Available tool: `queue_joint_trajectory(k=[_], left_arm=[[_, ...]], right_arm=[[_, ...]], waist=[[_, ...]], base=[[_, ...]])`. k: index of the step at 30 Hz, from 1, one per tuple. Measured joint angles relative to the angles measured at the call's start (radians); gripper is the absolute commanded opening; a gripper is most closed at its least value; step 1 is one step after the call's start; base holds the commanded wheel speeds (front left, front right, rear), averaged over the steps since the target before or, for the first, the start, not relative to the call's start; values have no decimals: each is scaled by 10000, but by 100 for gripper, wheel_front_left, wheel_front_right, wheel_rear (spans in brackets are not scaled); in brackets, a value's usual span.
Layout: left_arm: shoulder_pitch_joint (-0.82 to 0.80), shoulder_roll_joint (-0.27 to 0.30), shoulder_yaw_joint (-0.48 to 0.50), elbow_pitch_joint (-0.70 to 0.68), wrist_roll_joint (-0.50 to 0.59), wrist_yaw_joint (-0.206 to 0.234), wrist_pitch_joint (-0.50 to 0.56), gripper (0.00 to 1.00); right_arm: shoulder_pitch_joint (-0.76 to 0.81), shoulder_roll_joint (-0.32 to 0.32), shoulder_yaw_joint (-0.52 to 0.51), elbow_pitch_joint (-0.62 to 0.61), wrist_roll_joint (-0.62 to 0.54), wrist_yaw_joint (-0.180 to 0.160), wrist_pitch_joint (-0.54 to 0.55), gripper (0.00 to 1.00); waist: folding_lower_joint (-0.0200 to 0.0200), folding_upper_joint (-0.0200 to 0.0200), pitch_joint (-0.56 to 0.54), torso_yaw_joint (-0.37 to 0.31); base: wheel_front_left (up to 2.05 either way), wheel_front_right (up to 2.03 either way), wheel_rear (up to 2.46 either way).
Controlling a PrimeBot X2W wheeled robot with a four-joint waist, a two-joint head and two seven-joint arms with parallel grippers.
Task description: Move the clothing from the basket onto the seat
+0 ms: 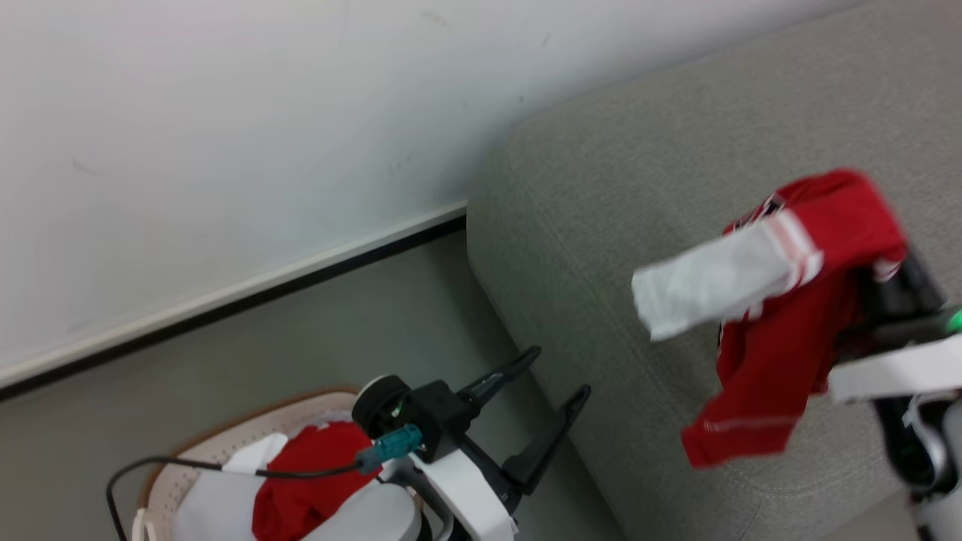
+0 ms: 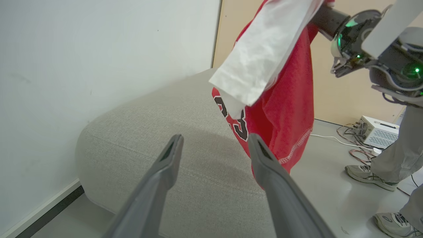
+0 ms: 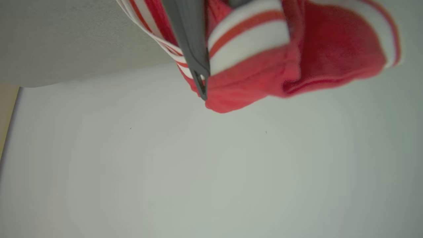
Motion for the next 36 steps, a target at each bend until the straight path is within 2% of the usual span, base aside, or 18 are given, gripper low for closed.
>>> queue_joint_trajectory(k=[5,17,22,24,27,29,31,36], left_arm=[[-421,324,-23,-46,132,-144,36,100],[-1337,1066,159,-617,232,-226,265,100],[-1531,1185,343,-732,232,-209,259,100],[-1588,1195,378,-734,230,-209,244,100],[-1586,1166,397,-660,213,-209,173,100],[-1560,1133,403,-552,167,-211,159,100],[-1542,1066,405,-477,157,-211,140,100],[-1367,957,476,-259,73,-178,73,100]], right_arm=[[-1517,-466,-694,489,408,0,153,0],[-5295,-2159,-2385,3772,527,2,-163,0],[-6103,-2525,-2523,5104,263,2,-399,0],[-6225,-2556,-2328,5760,27,2,-54,0],[-6218,-2420,-1774,6750,-27,2,938,38],[-6153,-2353,-1237,7288,-36,2,1866,100],[-6046,-2328,-759,7614,48,2,2654,100],[-5792,-2585,123,7729,476,2,3657,100]], waist=[[1,0,834,255],[2,0,3003,1727],[3,-1,3782,2390],[3,-1,4020,2616],[3,-1,4226,2900],[3,-1,4203,2988],[2,-1,4062,2998],[0,-1,3545,2891]], base=[[0,0,0],[0,0,0],[0,0,0],[0,0,0],[0,0,0],[0,0,0],[0,0,0],[0,0,0]])
